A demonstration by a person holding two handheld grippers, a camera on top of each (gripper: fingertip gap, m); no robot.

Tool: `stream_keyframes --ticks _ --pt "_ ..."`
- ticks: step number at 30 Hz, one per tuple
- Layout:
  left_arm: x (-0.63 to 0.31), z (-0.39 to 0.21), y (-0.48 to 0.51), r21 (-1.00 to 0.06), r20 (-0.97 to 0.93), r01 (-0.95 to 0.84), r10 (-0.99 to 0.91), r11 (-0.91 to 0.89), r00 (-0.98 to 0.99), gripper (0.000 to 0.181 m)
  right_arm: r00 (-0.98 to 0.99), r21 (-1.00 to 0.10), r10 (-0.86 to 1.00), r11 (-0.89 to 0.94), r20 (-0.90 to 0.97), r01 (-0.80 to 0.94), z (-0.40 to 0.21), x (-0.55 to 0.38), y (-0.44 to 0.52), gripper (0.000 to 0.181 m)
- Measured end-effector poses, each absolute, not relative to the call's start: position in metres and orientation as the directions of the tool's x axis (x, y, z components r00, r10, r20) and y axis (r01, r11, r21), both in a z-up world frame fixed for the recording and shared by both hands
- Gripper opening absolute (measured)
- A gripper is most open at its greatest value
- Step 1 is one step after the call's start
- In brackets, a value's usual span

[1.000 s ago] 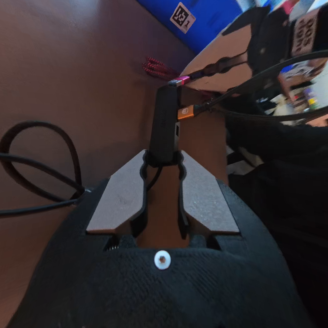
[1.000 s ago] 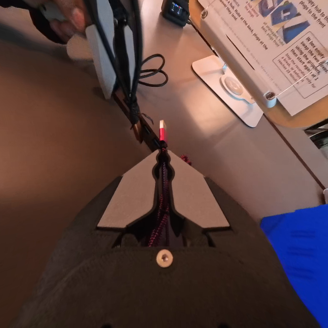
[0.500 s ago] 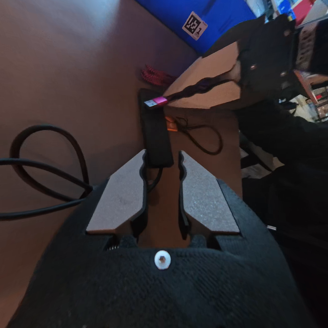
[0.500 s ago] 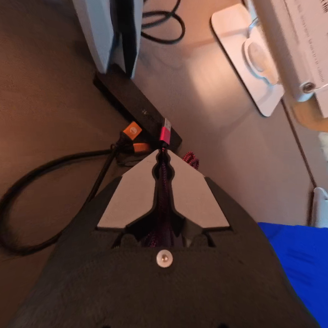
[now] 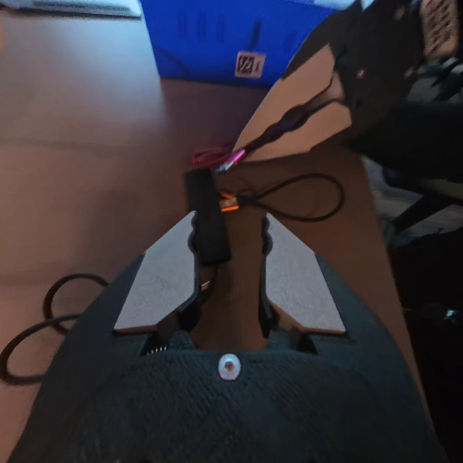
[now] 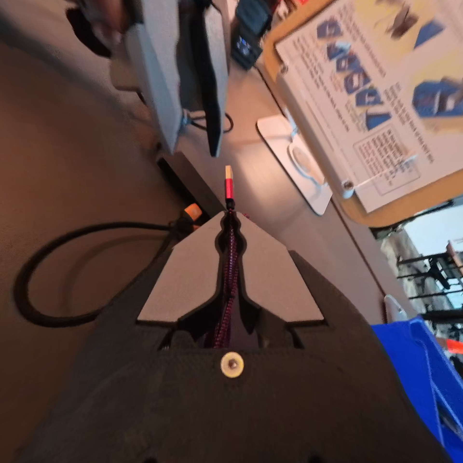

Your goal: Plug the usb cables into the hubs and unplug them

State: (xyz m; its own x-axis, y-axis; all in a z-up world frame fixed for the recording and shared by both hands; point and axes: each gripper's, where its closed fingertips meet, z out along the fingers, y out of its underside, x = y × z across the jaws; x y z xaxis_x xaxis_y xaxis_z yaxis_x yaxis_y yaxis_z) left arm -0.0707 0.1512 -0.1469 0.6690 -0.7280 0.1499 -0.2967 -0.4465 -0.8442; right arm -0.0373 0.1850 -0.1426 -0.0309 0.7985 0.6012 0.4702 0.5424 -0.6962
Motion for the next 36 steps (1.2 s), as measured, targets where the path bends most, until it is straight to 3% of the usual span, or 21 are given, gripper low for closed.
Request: stream_keyframes --ticks 3,8,13,19,26,29,36 --pt "-0.059 -0.136 0.145 -0.86 0.254 -0.213 -0.751 -0.463 0.609 0.035 -0.033 -0.67 0.752 0.606 0.659 0.43 -0.136 -0.041 0.172 0.0" --pt "-0.046 -0.128 0.134 -0.828 0.441 -0.105 -0.756 -0.551 0.484 0.037 -0.076 -0.601 0.681 0.687 0.728 0.408 -0.138 -0.043 0.16 0.0" --pt "-0.051 -0.127 0.137 -0.81 0.495 -0.048 -0.726 -0.584 0.477 0.01 -0.091 -0.558 0.63 0.737 0.771 0.38 -0.136 -0.044 0.151 0.0" --pt "-0.051 -0.129 0.137 -0.775 0.561 -0.014 -0.698 -0.632 0.446 0.024 -0.107 -0.461 0.543 0.788 0.833 0.409 -0.143 -0.046 0.151 0.0" --pt "-0.049 -0.136 0.138 -0.769 0.55 -0.045 -0.696 -0.637 0.462 0.027 -0.111 -0.489 0.562 0.788 0.82 0.374 -0.14 -0.046 0.144 0.0" --pt "-0.042 -0.137 0.132 -0.78 0.527 -0.089 -0.727 -0.62 0.441 0.013 -0.114 -0.484 0.559 0.789 0.822 0.379 -0.141 -0.047 0.145 0.0" --pt "-0.034 -0.141 0.124 -0.769 0.534 -0.133 -0.743 -0.625 0.402 0.012 -0.106 -0.519 0.586 0.777 0.804 0.358 -0.138 -0.044 0.144 0.0"
